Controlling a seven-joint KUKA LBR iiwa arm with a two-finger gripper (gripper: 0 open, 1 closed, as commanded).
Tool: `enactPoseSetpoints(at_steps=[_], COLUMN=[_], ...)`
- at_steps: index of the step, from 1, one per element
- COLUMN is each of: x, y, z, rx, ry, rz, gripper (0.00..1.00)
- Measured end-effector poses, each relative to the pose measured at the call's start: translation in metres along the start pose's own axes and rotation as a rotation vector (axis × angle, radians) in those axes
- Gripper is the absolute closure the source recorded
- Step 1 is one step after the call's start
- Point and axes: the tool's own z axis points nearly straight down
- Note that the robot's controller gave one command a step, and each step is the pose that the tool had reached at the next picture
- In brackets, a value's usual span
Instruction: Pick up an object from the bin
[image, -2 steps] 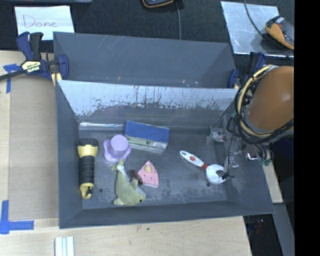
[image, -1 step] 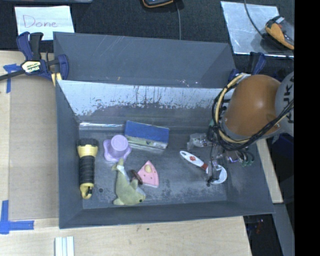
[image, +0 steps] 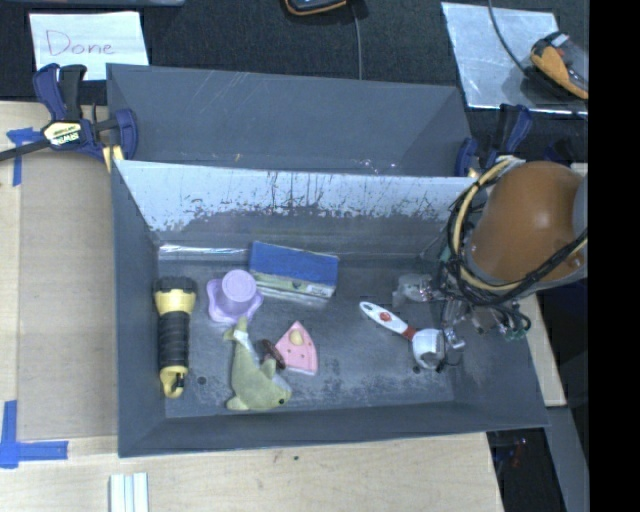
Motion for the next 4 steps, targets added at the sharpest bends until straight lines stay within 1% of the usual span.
enactPoseSetpoints(at_steps=[1,2,3,4], x=[-0.007,0.021,-0.036,0.042], y=[0.002,-0.001,0.045,-0.016], z=[0.000,0.005,0.032,0.042], rx=[-0.001,0.000,-0.002,0.006], ry=[-0.001,-0.003,-0.012,0.000], rz=[0.039,-0.026,-0.070,-0.012], gripper=[0.00,0.00,0.00,0.00])
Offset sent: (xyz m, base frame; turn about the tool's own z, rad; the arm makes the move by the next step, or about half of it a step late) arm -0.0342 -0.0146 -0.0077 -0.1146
